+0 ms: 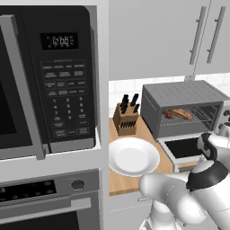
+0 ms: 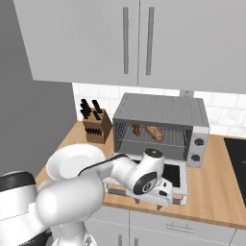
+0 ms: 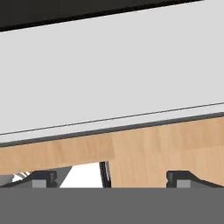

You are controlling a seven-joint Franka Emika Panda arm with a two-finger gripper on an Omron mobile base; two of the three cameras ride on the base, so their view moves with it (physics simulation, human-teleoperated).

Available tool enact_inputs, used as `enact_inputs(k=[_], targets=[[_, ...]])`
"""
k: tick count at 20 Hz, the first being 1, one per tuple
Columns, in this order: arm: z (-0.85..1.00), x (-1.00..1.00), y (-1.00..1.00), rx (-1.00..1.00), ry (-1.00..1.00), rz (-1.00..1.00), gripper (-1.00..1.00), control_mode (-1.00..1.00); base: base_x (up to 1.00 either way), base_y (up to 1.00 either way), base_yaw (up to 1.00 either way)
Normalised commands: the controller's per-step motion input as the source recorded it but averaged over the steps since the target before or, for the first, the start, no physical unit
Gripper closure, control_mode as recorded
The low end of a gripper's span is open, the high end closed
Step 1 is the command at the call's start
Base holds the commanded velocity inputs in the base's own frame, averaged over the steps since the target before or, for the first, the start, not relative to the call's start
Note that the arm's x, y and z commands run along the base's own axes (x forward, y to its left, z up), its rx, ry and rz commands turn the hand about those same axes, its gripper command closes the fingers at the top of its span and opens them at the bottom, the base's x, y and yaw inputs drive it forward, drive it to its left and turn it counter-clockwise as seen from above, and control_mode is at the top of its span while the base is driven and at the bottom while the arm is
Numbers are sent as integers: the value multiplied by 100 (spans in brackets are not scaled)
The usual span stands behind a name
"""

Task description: Pick up the kebab skewer and baguette bread, and place them inside the toaster oven. Close the toaster oven door and start by setting the timer.

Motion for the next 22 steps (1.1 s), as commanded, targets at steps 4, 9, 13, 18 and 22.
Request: enact_inputs(k=[4,9,13,18,22], targets=[[-41,2,38,0,-4,0,-100,-100,0,0,0],[-21,29,33,0,-8,0,-100,-100,0,0,0],[-23,31,26,0,-15,0,-100,-100,0,0,0],[-21,46,31,0,-22,0,-100,-100,0,0,0],[-7,68,38,0,-25,0,-100,-100,0,0,0]])
